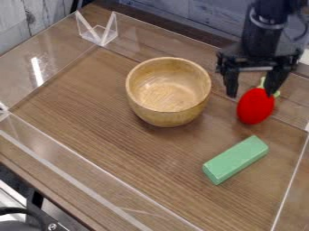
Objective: Move the red object to the left side of the table
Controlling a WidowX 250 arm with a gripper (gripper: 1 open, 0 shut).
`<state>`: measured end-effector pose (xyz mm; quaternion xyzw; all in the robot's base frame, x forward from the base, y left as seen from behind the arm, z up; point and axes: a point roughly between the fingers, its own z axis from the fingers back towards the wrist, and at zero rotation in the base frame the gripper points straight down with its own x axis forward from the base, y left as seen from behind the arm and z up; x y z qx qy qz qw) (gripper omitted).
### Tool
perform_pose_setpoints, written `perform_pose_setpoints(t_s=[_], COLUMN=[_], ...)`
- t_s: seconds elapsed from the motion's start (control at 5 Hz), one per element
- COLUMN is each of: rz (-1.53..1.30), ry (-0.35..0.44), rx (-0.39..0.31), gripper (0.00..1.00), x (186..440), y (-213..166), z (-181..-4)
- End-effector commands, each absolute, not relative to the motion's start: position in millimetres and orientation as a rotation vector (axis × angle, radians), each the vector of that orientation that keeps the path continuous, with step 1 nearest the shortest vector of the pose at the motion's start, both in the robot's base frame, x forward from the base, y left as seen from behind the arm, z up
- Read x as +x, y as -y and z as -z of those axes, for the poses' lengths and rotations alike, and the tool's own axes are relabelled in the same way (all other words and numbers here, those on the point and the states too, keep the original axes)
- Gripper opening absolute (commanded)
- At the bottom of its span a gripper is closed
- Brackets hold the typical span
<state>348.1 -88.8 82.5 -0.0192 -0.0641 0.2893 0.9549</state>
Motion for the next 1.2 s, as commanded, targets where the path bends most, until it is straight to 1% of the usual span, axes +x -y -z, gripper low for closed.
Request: perform_pose_setpoints(t_s=[0.0, 0.2, 0.4, 0.6, 0.8, 1.0], rz=[-0.562, -0.554, -0.555, -0.546, -0.556, -0.562], ry=[0.184, 0.171, 0.159, 0.154, 0.156, 0.158], rx=[-0.088, -0.095, -0.108, -0.124, -0.14, -0.165], gripper=[1.0, 1.0, 1.0, 1.0, 0.0, 1.0], x=[358, 357, 363, 368, 376, 378], y=[90, 84, 84, 86, 84, 85], z=[-92.9, -83.6, -68.9, -58.1, -59.8, -65.0])
